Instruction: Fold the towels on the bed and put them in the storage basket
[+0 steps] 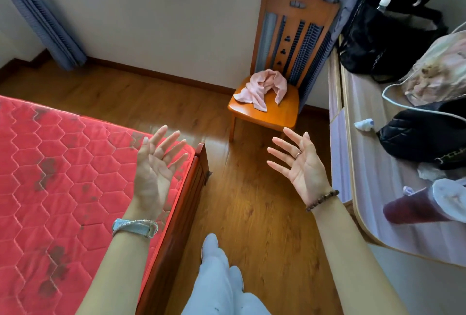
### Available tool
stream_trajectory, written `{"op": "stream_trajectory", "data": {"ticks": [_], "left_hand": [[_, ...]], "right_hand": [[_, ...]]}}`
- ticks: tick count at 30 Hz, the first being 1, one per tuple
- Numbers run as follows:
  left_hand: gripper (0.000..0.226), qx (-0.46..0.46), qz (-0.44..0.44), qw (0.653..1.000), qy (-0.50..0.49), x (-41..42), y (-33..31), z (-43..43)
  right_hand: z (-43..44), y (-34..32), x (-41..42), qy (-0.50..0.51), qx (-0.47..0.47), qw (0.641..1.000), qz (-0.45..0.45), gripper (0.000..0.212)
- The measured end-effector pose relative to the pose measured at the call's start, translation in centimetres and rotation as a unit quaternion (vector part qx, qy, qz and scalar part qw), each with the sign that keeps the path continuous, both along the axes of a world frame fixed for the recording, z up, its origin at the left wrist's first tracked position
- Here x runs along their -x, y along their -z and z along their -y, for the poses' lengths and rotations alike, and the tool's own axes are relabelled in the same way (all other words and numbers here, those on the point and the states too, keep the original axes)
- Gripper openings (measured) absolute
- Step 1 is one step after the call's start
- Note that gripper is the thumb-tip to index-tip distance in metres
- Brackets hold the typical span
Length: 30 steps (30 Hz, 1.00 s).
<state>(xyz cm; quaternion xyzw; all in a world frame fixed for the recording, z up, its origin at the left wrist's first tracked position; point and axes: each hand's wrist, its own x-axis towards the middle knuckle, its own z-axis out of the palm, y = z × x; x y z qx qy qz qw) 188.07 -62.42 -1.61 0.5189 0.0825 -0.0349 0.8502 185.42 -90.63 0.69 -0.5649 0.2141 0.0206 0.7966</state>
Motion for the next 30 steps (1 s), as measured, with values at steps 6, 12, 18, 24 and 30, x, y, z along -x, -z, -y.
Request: {"op": "stream_trajectory", "data": {"ticks": [6,12,18,24,30], "left_hand": [[0.058,0.011,-0.016,1.000,0.020,-7.5,0.4,2.2],[0.057,0.009,-0.023,0.998,0.056,-16.7,0.8,5.5],[0.060,0.008,-0.048,0.994,0.101,-26.2,1.3,8.2],[0.059,0.015,-0.070,0.990,0.125,-34.4,2.1,10.1],[0.057,0.015,-0.079,0.986,0.146,-40.4,3.0,12.9]], "right_hand": [[2.2,0.8,-5.2,0.028,-0.001,1.000,-0.001,0.044],[4.8,1.0,-11.8,0.070,0.006,0.998,-0.003,0.041],[7.1,1.3,-19.3,0.111,0.021,0.993,-0.026,0.042],[9.5,2.2,-25.4,0.147,0.033,0.988,-0.037,0.044],[12.0,3.1,-29.7,0.167,0.039,0.984,-0.044,0.053]]}}
